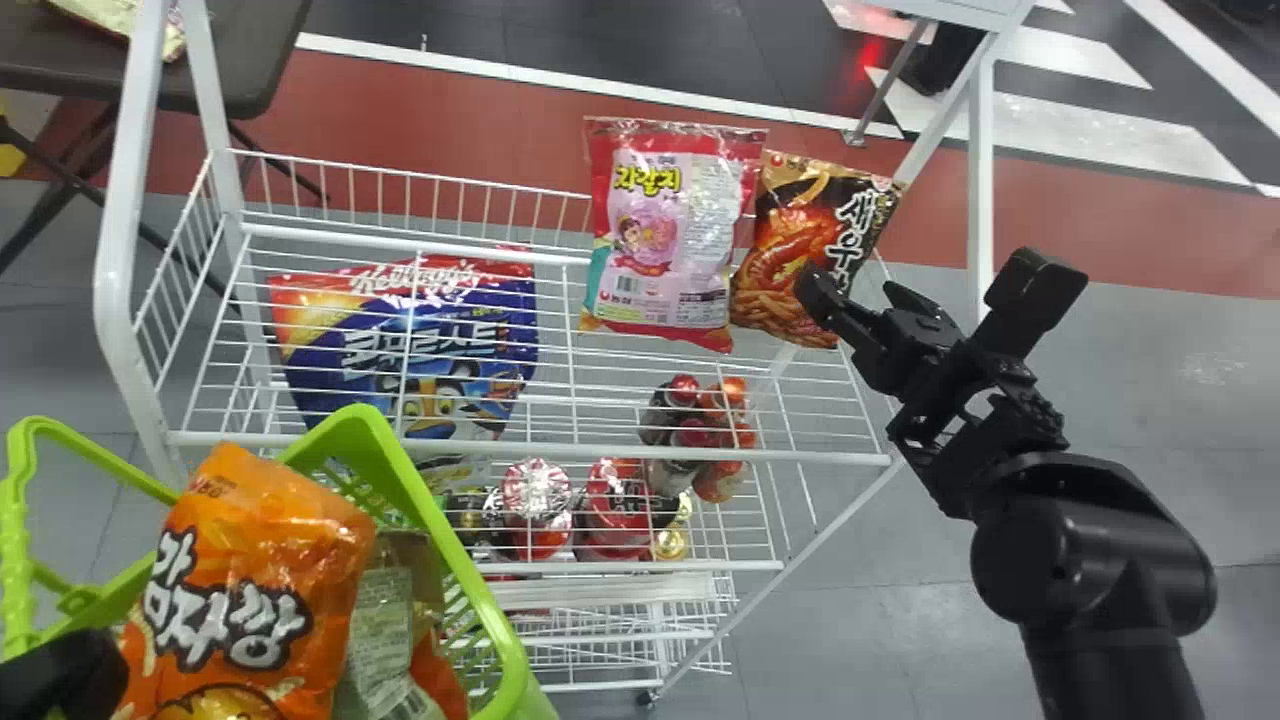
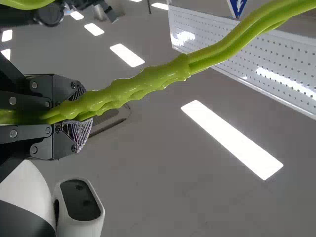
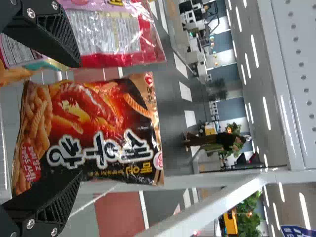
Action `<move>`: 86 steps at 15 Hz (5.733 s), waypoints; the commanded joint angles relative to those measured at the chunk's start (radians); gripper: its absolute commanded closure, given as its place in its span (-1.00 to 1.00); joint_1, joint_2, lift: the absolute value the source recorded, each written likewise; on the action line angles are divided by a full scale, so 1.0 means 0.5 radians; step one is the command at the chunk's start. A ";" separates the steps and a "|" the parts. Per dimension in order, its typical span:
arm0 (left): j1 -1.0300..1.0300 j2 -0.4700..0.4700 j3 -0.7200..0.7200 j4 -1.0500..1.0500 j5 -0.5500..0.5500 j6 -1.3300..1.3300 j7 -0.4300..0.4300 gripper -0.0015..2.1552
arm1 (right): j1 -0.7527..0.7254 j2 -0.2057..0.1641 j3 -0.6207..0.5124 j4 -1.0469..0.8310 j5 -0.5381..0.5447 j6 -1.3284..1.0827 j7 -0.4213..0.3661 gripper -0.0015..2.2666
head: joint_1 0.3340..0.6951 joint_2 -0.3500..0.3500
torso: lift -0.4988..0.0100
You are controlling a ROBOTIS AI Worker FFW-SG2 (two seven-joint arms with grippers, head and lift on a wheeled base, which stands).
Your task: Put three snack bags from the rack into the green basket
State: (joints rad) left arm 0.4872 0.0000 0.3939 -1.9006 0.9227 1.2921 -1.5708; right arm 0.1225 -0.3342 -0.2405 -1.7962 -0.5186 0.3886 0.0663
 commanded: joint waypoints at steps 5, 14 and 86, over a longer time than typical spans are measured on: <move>0.014 -0.005 0.010 -0.009 -0.020 0.004 -0.003 0.99 | -0.276 -0.071 0.070 0.380 0.077 -0.018 0.015 -0.96 | 1.00 -1.00 | 0.96; 0.023 -0.005 0.022 -0.021 -0.020 0.010 -0.006 0.99 | -0.524 -0.111 0.220 0.754 0.123 -0.091 0.156 -0.24 | 1.00 -0.98 | 0.96; 0.078 -0.005 -0.282 -0.301 -0.821 -0.683 0.417 0.99 | 0.249 0.368 0.935 -1.111 -0.389 2.050 -0.203 0.98 | 1.00 0.52 | 0.96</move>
State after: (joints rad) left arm 0.5277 0.0000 0.2491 -2.0515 0.5090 0.9507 -1.3605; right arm 0.2401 -0.1501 0.2259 -2.3576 -0.6968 1.4020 -0.0353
